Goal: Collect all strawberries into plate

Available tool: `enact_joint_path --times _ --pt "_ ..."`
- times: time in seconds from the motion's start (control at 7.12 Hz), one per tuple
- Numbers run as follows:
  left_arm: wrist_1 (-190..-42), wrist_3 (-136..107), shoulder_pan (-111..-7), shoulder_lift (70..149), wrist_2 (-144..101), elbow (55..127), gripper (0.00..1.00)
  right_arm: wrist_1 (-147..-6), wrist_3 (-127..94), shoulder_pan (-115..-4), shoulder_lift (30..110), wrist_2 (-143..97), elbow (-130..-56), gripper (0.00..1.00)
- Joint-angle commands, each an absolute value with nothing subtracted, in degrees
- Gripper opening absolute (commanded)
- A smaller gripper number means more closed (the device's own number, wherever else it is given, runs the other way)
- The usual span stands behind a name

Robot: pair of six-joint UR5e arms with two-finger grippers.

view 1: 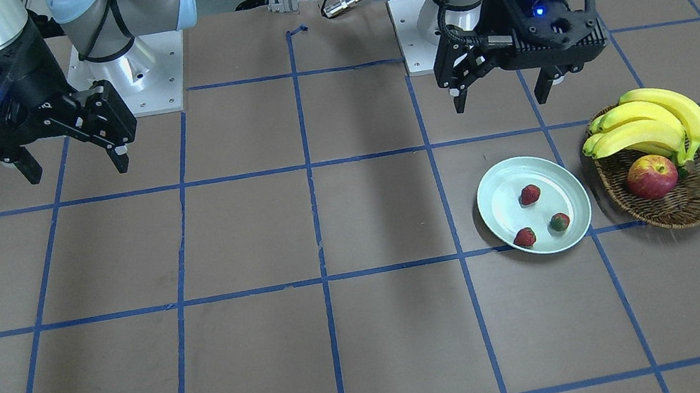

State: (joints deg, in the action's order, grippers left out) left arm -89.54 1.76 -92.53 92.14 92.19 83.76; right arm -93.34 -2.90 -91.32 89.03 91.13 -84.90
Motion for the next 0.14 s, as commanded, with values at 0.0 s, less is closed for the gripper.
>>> enact_joint_path --times 0.0 --pt "-89.5 1.8 -92.5 92.2 91.9 83.8 1.00 -93.2 -2.9 -91.3 89.2 91.6 -84.9 1.00"
